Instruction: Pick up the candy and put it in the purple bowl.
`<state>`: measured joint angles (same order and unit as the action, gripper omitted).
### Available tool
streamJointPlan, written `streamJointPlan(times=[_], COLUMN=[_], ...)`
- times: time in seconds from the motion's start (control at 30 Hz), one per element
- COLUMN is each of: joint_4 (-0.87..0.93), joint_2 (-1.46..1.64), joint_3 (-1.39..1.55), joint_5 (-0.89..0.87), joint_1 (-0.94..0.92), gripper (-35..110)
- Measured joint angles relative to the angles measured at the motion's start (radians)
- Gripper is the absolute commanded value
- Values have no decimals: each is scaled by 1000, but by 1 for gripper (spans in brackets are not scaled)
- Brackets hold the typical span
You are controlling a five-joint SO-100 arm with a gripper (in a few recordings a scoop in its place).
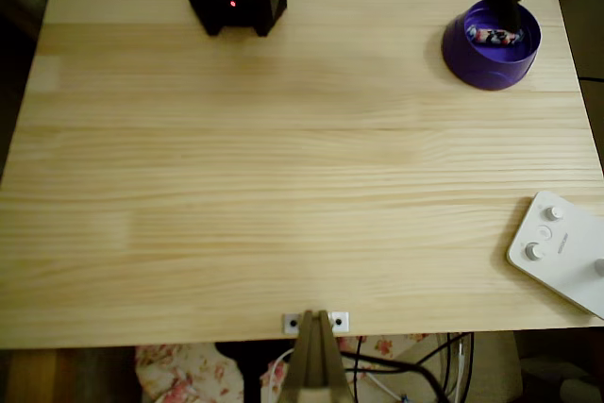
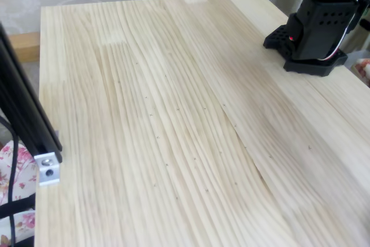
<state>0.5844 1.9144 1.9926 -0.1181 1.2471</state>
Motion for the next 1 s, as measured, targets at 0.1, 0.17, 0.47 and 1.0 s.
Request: streamJointPlan(times=[0.1,0.17,0.47,1.0], joint_4=[46,78,221,342], joint_2=[17,26,52,287], joint_3=[0,0,-8,29], joint_5=[21,44,100,81], joint_1=[-51,-77,-222,-785], gripper=[20,19,-1,-1])
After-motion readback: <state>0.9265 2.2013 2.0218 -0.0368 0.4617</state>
